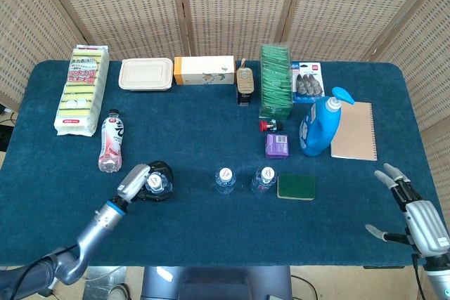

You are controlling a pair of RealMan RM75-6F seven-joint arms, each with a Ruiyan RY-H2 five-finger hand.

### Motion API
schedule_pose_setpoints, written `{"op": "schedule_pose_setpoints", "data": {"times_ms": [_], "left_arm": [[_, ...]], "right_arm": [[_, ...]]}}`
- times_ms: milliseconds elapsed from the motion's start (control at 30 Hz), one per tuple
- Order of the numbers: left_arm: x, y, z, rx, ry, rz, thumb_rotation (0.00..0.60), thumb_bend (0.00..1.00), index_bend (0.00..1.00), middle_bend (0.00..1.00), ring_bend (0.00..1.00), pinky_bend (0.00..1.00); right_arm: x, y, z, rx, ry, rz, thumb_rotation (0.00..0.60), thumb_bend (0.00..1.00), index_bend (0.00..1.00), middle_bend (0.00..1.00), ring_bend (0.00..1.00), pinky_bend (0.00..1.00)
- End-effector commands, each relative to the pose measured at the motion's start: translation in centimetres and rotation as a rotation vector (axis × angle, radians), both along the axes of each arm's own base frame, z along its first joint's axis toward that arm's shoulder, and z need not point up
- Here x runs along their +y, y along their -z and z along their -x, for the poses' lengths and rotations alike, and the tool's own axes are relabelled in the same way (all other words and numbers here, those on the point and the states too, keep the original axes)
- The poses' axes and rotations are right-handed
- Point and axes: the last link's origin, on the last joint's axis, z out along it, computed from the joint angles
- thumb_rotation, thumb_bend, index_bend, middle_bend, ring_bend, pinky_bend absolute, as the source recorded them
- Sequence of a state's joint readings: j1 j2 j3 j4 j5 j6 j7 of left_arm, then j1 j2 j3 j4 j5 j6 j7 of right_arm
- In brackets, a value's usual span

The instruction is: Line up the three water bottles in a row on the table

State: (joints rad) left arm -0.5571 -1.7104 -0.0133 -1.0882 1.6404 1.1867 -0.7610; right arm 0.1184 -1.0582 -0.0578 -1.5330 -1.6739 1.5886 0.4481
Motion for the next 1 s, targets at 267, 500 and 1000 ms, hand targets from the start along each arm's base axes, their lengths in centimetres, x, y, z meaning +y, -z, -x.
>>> {"op": "schedule_pose_setpoints", "data": {"times_ms": [267,500,1000], "left_arm": [[1.1,1.6,-3.4,-0.077,-0.002,0.098,0.6,0.26,0.56,0.5,0.33,0.45],[1.3,2.4,-4.2,-0.055,0.017,0.101,0.6,0.26,0.56,0.5,0.33,0.45],[2.0,3.7,-5.8,-0.036,0.036,0.081,0.6,0.26,0.56,0.5,0.33,0.45]], "right_arm": [[-0.1,0.2,-0.1,0.007,0.004,-0.005,0.6,0.0,0.11,0.01,0.0,0.22],[-0.3,0.1,0.1,0.005,0.011,-0.002,0.6,0.0,0.11,0.01,0.0,0.22],[-0.2,-0.3,0.2,-0.004,0.013,0.009,0.6,0.0,0.11,0.01,0.0,0.22]]}}
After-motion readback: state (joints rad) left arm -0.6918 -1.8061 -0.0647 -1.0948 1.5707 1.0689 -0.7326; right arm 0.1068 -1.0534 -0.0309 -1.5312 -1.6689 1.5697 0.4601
